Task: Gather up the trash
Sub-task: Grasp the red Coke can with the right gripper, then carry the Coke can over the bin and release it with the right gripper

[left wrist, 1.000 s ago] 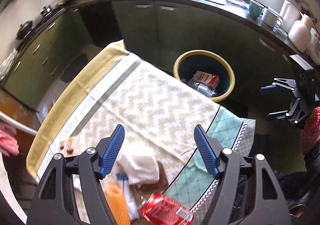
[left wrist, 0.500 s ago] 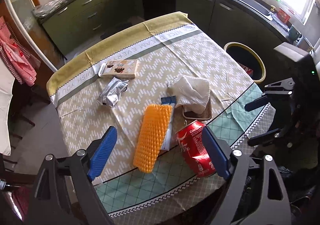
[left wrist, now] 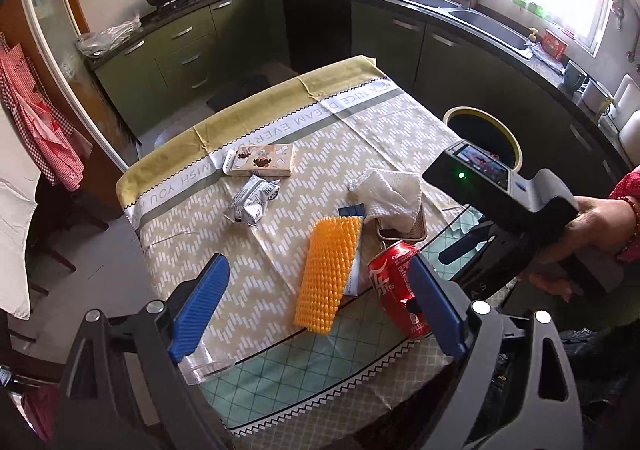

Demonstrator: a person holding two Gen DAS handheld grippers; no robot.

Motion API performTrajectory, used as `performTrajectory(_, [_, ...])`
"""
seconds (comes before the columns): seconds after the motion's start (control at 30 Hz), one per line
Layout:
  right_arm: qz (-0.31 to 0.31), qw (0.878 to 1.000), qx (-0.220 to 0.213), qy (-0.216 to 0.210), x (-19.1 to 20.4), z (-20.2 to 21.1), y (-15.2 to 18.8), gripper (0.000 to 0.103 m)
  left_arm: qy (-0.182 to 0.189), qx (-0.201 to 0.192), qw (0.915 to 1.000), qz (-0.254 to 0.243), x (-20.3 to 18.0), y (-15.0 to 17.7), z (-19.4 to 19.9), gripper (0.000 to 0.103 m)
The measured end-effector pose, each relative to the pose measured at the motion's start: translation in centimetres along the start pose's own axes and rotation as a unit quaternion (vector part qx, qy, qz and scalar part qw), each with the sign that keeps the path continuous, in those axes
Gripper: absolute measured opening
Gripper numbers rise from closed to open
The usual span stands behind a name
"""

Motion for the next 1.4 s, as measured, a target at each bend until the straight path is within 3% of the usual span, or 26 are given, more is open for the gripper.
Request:
performTrajectory(0.53, [-0.016, 0.997, 0.051, 0.061, 2.2, -4.6, -2.5, 0.088, 0.012, -0.003, 0.9999, 0.003, 1.7, 1.8, -0.4, 0.086])
performTrajectory(0.57, [-0.016, 0.997, 0.053, 0.063, 2.2, -4.7, -2.5, 0.086, 0.011, -0.003, 0.9999, 0.003, 1.7, 1.9, -0.5, 0.086])
performTrajectory(0.6, [-0.014, 0.996, 0.053, 0.063, 2.2, -5.1, -2.5, 0.075, 0.011, -0.002, 0.9999, 0.004, 1.8, 2.0, -0.5, 0.086])
performTrajectory(0.73, [0.014, 0.996, 0.041, 0.074, 2.0, -5.0, -2.0, 0.070, 0.012, 0.000, 0.9999, 0.007, 1.9, 2.2, -0.7, 0.086])
performTrajectory(0.97, [0.035, 0.999, 0.029, 0.026, 1.8, -3.9, 0.0, 0.070, 0.014, 0.008, 0.9999, -0.002, 0.8, 2.1, -1.1, 0.086])
performTrajectory(1.1, [0.038, 0.999, 0.000, -0.021, 0.3, -1.4, 2.7, 0.070, 0.014, 0.012, 0.9997, -0.014, -0.4, 1.8, -1.3, 0.086])
performTrajectory(1.23, [-0.003, 0.995, -0.082, -0.049, -5.0, 4.2, 5.2, 0.070, 0.015, 0.015, 0.9995, -0.024, -1.5, 1.6, -1.5, 0.086])
performTrajectory(1.33, [-0.060, 0.985, -0.161, -0.005, -11.8, 9.2, 6.4, 0.070, 0.018, 0.017, 0.9994, -0.024, -2.2, 1.7, -1.7, 0.087])
performTrajectory(1.4, [-0.113, 0.971, -0.207, 0.045, -16.6, 11.8, 6.8, 0.070, 0.018, 0.019, 0.9994, -0.023, -2.5, 1.8, -1.8, 0.087])
Point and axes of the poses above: each gripper's, at about its wrist camera, not at the fingertips, and z roughly against the way its jaws point, x to its left, y to its underside, the point moved 4 cm from there along -z, roughly the way its jaws point, and after that the axes turned 10 degrees about x, right-handed, at the moved point
